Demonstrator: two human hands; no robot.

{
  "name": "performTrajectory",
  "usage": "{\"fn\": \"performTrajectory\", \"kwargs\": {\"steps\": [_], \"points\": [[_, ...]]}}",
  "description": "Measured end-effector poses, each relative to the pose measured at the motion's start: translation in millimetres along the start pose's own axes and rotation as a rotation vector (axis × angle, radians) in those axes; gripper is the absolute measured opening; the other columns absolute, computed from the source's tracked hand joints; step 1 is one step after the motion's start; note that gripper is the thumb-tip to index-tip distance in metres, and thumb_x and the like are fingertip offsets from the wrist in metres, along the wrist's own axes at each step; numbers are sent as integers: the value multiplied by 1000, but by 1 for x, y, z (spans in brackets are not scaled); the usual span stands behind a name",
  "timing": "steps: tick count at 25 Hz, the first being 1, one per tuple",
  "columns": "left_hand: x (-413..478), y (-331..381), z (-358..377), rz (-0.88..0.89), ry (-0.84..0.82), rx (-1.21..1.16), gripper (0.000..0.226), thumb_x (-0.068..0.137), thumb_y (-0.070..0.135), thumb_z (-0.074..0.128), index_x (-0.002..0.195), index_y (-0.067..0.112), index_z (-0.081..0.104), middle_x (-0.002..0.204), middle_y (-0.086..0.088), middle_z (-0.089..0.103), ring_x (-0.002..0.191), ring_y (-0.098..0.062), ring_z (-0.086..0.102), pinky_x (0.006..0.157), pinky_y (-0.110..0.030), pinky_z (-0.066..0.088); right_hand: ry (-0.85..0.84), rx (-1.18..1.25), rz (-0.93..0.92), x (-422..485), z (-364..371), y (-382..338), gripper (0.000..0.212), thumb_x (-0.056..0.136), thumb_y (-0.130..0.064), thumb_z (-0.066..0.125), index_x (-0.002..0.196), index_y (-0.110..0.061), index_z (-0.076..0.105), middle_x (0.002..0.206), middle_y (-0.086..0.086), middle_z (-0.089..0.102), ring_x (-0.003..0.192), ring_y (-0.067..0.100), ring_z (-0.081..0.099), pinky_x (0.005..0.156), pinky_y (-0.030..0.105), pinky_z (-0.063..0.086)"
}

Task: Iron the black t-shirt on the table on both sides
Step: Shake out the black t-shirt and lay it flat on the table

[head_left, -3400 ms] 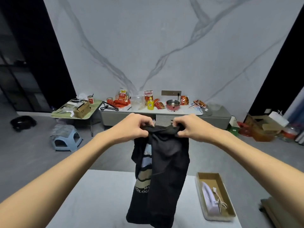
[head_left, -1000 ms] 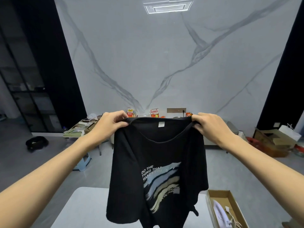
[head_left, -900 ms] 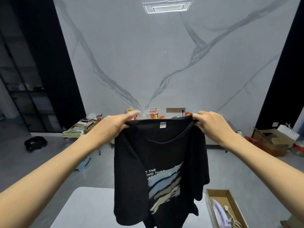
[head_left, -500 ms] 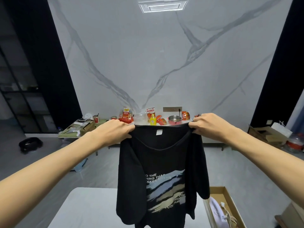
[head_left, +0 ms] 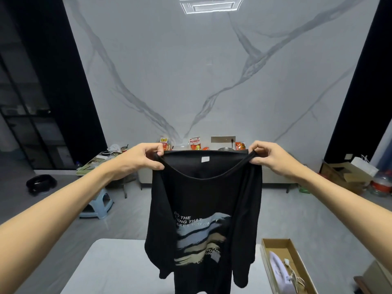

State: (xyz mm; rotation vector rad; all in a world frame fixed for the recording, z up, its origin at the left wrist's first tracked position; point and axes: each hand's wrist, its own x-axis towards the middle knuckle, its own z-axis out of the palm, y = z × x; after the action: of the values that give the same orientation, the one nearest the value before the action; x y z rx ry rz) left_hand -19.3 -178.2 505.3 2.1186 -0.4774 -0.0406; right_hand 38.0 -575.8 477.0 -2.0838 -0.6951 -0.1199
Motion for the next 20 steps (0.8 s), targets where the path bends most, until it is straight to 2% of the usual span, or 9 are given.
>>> {"fn": "performTrajectory", "kwargs": {"steps": [5,7,9,11,13,15,17,19,20], "points": [[-3,-6,-14,-67,-19,-4,37,75,-13,55,87,20,43,72,-5,52,61,-9,37,51,-18,31,212,-16,105,6,11,-3,26,89,0,58,98,-24,64,87,-2,67,83,11,58,76,23,41],[-1,-14,-11,-72,55,256,44,77,-11,51,100,27,49,76,-1,61,62,-11,43,53,-18,34,307,-130,146,9,19,-6,17,91,-9,57,94,-20,71,92,-5,71,89,11,62,76,22,40],[4,-31,-3,-49,202,703,45,78,-6,54,117,17,56,78,0,63,73,-18,57,63,-19,40,359,-149,168,12,25,-10,16,92,-13,58,95,-16,73,92,-5,72,90,11,62,74,21,40],[10,-56,1,-69,308,880,37,77,-2,54,112,7,64,90,-14,69,91,-33,64,76,-34,49,370,-94,144,14,27,-16,16,90,-10,61,95,-15,74,91,-6,73,88,7,63,74,14,42],[7,-72,3,-119,390,891,19,78,2,53,92,5,67,85,-18,68,87,-39,64,72,-40,50,337,-100,75,11,26,-24,17,87,-8,64,96,-16,75,91,-7,73,87,5,64,75,10,42],[3,-76,8,-164,497,802,12,85,3,55,86,5,67,83,-14,68,83,-35,63,70,-38,47,301,-303,-33,10,25,-22,16,84,-7,68,96,-16,76,89,-5,72,87,10,65,75,13,42],[-1,-70,20,-213,641,535,11,92,5,57,88,5,68,84,-6,66,81,-25,59,71,-33,42,325,-594,-115,10,27,-13,13,84,-9,69,94,-14,75,85,1,67,84,21,63,73,26,44],[-2,-62,30,-250,646,96,17,98,8,52,88,7,66,81,-3,64,75,-18,55,63,-30,40,439,-594,-117,10,29,-5,11,86,-8,66,91,-13,75,81,2,65,81,23,62,72,30,45],[-3,-60,31,-255,608,-142,21,101,8,47,86,9,63,76,0,63,71,-15,53,60,-27,39,504,-479,-96,9,28,-5,12,87,-7,65,90,-13,75,82,1,66,81,20,62,74,24,45]]}}
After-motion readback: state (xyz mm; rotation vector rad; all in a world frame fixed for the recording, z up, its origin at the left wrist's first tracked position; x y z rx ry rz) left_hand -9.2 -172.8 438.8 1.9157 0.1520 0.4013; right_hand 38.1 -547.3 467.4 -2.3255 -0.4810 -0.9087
